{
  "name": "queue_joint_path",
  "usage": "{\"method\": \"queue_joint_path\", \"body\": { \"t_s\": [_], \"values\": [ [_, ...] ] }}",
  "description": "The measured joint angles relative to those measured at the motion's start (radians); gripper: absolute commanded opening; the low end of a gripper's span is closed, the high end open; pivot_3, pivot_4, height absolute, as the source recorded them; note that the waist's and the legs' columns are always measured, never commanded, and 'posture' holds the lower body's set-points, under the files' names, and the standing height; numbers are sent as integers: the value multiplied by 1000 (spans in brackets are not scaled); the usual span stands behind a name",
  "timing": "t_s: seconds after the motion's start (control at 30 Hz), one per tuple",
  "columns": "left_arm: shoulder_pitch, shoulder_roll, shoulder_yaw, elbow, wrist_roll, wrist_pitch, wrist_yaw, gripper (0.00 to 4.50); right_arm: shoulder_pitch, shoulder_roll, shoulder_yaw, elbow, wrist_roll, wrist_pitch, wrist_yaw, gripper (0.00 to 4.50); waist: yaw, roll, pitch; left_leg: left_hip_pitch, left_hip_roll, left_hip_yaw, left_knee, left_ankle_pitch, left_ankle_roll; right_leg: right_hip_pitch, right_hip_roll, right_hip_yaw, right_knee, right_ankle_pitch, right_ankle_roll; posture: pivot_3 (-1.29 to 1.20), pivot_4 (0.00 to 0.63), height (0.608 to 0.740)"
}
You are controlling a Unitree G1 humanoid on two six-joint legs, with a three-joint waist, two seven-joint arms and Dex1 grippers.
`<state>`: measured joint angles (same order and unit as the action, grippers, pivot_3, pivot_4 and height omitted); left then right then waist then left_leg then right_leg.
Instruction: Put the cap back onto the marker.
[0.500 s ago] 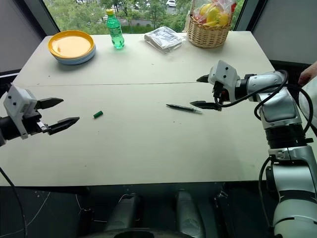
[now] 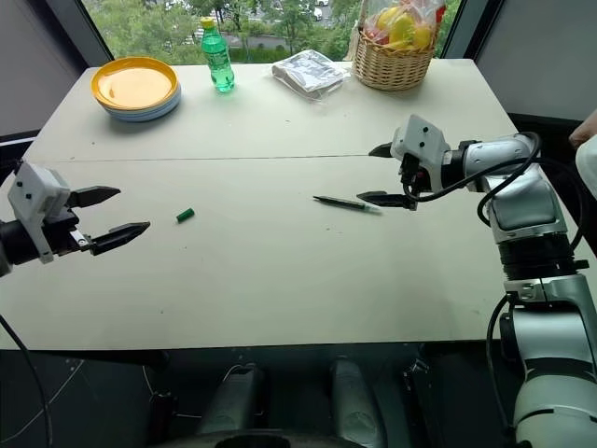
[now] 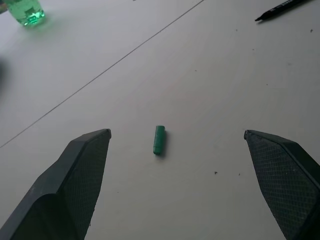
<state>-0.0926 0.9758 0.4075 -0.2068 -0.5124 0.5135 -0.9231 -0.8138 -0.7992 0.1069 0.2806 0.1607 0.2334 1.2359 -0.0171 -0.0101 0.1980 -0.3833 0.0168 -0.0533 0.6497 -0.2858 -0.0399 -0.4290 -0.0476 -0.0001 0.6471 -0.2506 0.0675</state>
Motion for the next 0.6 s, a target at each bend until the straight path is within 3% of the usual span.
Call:
{"method": "queue_joint_path", "body": {
  "t_s": [0.6],
  "values": [
    [-30,-25,-22,33,12,-25,1,4500,29,6,-1,-51,6,29,-6,4461,1,0,0,0,0,0,1,0,0,0,0,0,1,0,0,0,150,740]
  ]
}}
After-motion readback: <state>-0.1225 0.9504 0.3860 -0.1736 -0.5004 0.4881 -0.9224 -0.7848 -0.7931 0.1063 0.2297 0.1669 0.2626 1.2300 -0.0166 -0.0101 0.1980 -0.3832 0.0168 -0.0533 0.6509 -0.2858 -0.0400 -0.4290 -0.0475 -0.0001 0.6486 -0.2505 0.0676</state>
